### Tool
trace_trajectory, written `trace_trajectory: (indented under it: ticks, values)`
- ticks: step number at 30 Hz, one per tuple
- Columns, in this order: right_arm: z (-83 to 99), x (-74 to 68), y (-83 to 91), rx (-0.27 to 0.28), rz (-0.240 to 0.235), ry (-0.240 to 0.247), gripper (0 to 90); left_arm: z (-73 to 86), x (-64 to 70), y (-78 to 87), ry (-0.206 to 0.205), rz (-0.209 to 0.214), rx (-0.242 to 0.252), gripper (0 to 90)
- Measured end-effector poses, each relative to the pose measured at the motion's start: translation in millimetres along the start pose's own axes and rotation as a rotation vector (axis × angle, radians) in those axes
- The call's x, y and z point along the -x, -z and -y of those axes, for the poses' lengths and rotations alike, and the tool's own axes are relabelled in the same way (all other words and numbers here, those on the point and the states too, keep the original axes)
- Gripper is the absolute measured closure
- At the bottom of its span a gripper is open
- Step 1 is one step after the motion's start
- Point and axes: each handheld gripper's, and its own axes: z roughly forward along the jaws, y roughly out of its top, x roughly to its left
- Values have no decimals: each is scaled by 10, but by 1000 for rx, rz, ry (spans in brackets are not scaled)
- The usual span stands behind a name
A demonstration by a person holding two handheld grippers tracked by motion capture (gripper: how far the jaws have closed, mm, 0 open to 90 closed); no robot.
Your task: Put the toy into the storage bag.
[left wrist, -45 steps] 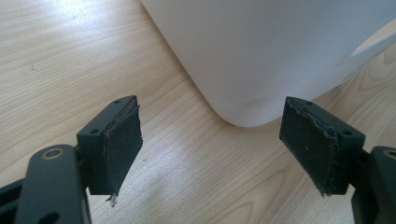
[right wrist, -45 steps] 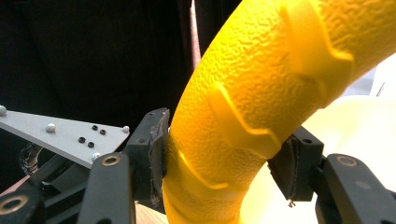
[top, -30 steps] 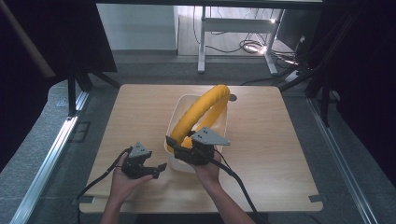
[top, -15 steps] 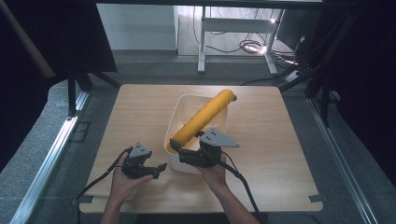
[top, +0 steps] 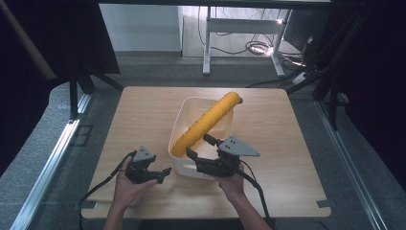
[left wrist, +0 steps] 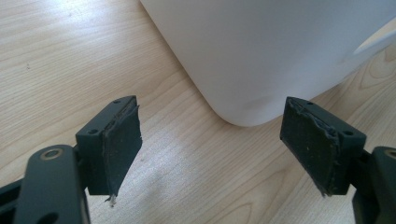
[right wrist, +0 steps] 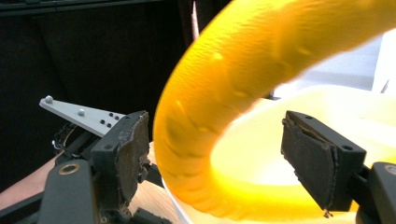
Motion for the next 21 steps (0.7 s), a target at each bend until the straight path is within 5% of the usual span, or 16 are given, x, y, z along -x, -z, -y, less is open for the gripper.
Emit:
trace_trajectory:
  ticks: [9, 21]
  values:
    - [45, 190, 226, -9, 50, -7, 248, -4, 3, -9, 2, -4, 0, 206]
    - [239, 641, 645, -3, 174, -30, 287, -3, 0, -1, 0, -9, 0, 205]
